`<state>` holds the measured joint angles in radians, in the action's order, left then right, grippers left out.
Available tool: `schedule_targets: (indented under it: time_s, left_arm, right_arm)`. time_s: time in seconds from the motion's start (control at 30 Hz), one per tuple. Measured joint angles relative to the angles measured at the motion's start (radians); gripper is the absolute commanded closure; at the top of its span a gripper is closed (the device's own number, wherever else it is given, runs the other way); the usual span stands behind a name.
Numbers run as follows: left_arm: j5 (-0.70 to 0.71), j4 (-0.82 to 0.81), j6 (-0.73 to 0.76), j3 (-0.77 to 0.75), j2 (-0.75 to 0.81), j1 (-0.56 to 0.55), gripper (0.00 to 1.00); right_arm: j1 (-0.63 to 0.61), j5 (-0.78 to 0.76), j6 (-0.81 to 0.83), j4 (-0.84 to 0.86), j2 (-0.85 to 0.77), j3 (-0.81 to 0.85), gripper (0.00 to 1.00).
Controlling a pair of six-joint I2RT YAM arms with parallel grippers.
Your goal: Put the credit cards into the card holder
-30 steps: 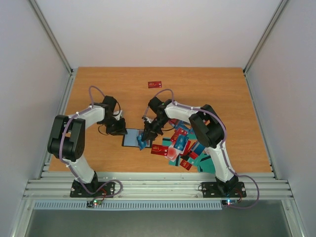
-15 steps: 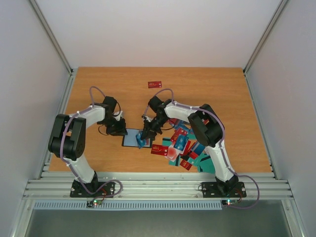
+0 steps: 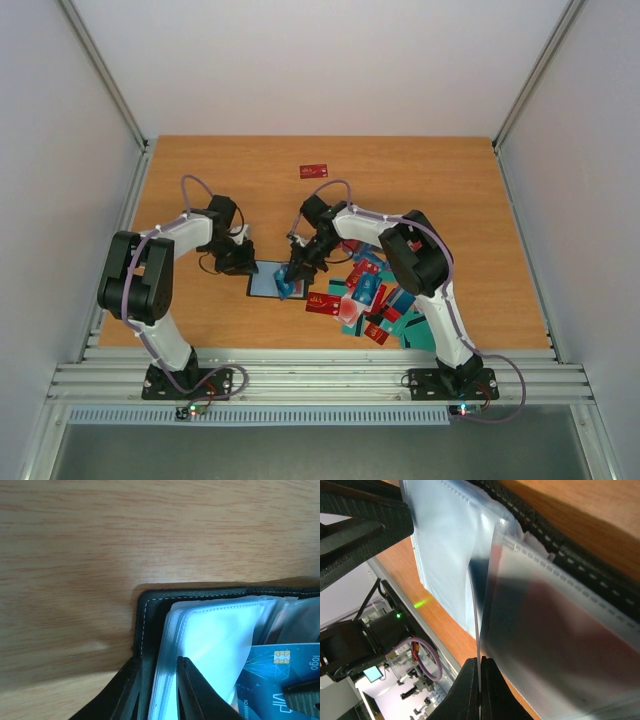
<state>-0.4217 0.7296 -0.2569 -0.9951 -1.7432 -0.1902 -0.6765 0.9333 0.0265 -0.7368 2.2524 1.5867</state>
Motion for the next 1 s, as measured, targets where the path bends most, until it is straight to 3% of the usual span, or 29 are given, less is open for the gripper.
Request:
schedule_targets:
  time_s: [1.0]
  left_arm:
    - [-0.018,-0.050,-0.045,0.045,0.025,0.010,0.78]
  right_arm:
    - [0.003,-0.018,-0.108,0.212,-0.008,-0.066,0.99]
